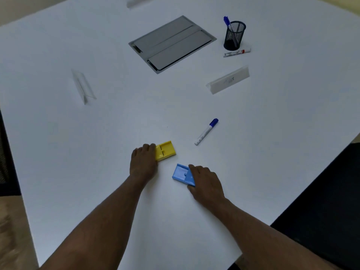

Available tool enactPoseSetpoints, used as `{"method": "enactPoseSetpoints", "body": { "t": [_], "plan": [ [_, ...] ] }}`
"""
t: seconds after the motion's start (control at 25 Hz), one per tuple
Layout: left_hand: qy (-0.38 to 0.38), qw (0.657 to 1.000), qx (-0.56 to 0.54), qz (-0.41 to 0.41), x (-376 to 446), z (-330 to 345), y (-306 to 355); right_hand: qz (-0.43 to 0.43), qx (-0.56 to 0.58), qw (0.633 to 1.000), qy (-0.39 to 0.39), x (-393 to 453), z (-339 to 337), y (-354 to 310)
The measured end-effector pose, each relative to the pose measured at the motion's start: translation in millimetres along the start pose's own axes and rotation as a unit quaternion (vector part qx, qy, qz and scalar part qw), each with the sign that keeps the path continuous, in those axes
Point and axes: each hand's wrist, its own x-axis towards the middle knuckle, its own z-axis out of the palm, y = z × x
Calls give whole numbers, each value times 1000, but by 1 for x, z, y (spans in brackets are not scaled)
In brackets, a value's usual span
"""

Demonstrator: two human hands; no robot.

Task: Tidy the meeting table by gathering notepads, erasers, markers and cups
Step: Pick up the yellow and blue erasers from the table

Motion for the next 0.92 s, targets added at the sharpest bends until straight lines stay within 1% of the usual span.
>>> {"method": "enactPoseSetpoints", "body": {
  "t": [0.12, 0.16, 0.32, 0.4, 0.52, 0.64, 0.76, 0.84, 0.92],
  "plan": [
    [-56, 989, -112, -74, -44, 8, -4, 31, 15, 999, -26, -22, -4, -3],
    [-71, 984, -134, -92, -62, 11, -6, 45, 21, 998, -32, -33, -4, -4],
    [-134, 966, -177, -131, -111, 14, -11, 88, 65, 993, -50, -78, -5, -11],
    [-138, 958, -216, -130, -126, 7, -4, 107, 86, 990, -41, -99, -7, -11],
    [-91, 953, -266, -113, -140, -13, 21, 132, 85, 988, 11, -123, -21, -9],
    [-29, 956, -285, -60, -139, -59, 61, 134, 52, 986, 86, -133, -68, 3],
    [45, 954, -296, 17, -121, -131, 111, 125, 39, 973, 193, -133, -151, 19],
    [97, 947, -298, 69, -109, -186, 155, 121, 16, 954, 274, -140, -217, 32],
    [147, 939, -292, 108, -105, -237, 196, 123, -16, 935, 332, -151, -276, 45]
  ]
}}
